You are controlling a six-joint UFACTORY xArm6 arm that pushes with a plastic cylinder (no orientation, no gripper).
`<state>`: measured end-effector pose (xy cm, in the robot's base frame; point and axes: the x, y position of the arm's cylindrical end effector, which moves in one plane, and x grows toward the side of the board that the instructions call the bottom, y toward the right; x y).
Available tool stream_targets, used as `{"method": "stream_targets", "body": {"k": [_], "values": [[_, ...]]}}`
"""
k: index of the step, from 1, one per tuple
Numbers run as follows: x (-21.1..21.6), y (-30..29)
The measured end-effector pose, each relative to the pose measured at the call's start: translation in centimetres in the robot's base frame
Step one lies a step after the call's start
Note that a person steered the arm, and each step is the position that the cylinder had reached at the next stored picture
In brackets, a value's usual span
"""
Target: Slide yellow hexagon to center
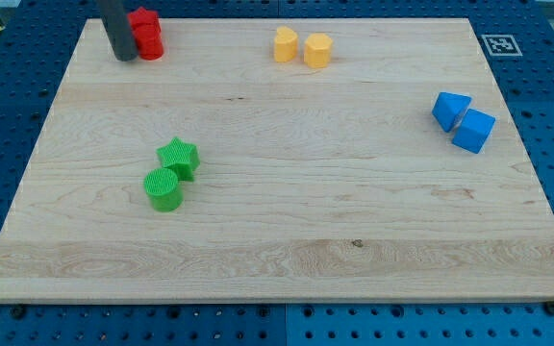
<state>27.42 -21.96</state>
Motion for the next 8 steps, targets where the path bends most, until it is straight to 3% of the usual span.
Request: {"method": "stream_targets", "body": {"k": [1, 2, 3, 5, 6, 8], "values": [[4.0, -0.2], [11.1, -0.1], [12.7, 0.0], [12.3, 1.8], [10.8, 6.4], [4.6, 13.5]]}}
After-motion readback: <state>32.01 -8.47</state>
